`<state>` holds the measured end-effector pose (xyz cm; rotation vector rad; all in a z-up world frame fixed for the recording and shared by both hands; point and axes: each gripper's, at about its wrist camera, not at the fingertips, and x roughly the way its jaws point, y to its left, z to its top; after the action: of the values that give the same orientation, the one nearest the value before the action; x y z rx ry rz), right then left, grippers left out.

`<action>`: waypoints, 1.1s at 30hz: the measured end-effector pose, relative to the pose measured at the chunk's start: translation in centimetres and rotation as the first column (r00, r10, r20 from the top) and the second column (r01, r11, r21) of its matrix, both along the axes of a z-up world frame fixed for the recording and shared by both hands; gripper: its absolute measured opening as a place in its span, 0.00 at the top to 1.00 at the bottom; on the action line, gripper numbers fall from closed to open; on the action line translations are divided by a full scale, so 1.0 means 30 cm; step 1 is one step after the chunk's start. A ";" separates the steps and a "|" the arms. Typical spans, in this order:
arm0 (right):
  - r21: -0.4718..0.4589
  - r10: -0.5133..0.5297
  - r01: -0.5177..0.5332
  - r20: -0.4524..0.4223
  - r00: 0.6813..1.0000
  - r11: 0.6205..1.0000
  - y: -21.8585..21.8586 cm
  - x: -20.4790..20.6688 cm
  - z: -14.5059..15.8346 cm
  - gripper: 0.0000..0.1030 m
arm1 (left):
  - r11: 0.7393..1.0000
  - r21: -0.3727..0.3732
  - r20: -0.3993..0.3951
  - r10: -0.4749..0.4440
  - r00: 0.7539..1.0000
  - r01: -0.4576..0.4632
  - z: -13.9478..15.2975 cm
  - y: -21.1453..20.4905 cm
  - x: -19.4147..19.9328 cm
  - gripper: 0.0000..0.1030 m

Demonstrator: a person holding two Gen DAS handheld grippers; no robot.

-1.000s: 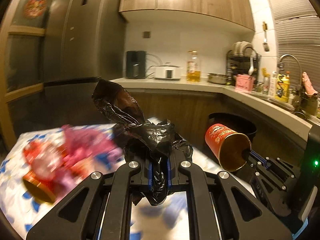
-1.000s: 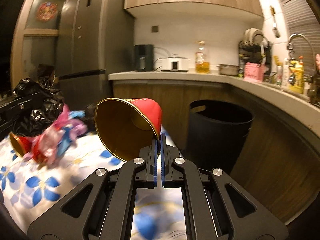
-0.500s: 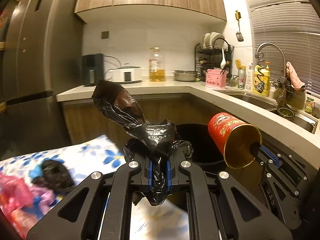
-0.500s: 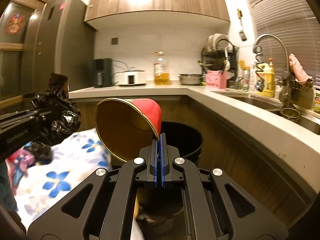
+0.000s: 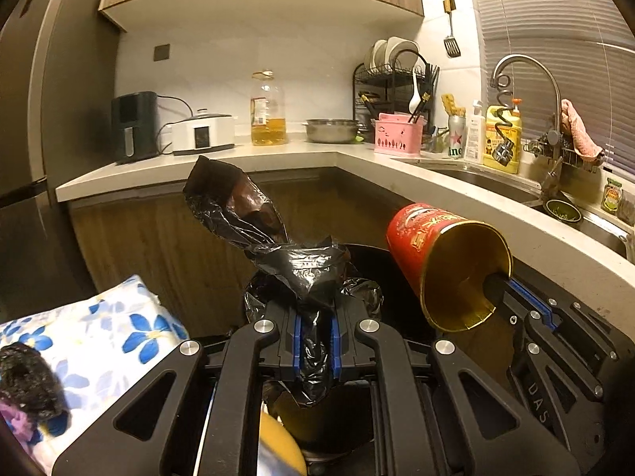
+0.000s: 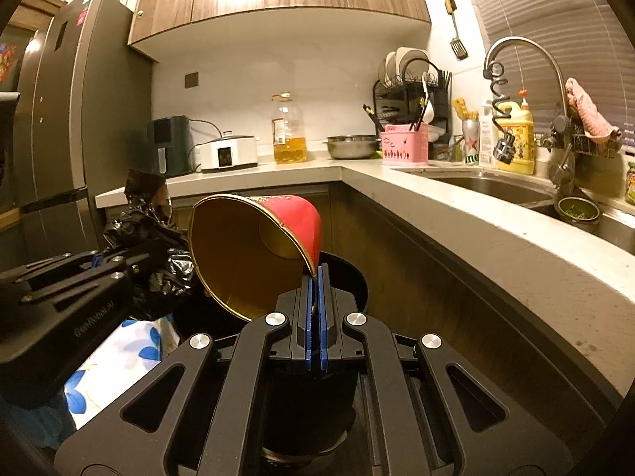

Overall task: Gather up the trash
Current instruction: 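Carry the black bag and red cup with both tools over the black bin, then open both tools to drop the black bag and red cup into the bin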

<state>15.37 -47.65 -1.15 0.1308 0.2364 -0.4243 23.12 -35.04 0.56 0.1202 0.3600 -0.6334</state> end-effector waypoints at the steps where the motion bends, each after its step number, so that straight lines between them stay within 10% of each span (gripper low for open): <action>1: 0.009 0.003 -0.003 0.001 1.000 1.000 -0.014 0.008 -0.004 0.97 | 1.000 0.004 -0.001 0.000 1.000 0.000 -0.008 -0.010 0.008 0.89; 15: 0.021 0.020 -0.019 -0.017 1.000 1.000 -0.047 0.086 -0.036 0.97 | 1.000 -0.019 -0.029 -0.018 0.999 0.018 -0.058 -0.044 0.076 0.85; 33: 0.056 0.038 -0.035 -0.057 0.998 0.998 -0.073 0.146 -0.066 0.89 | 0.997 -0.070 -0.031 -0.015 0.999 0.013 -0.068 0.017 0.102 0.29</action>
<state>19.76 -49.83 -3.13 0.1685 0.3074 -0.3857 26.19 -34.52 -1.50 0.0455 0.3674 -0.6613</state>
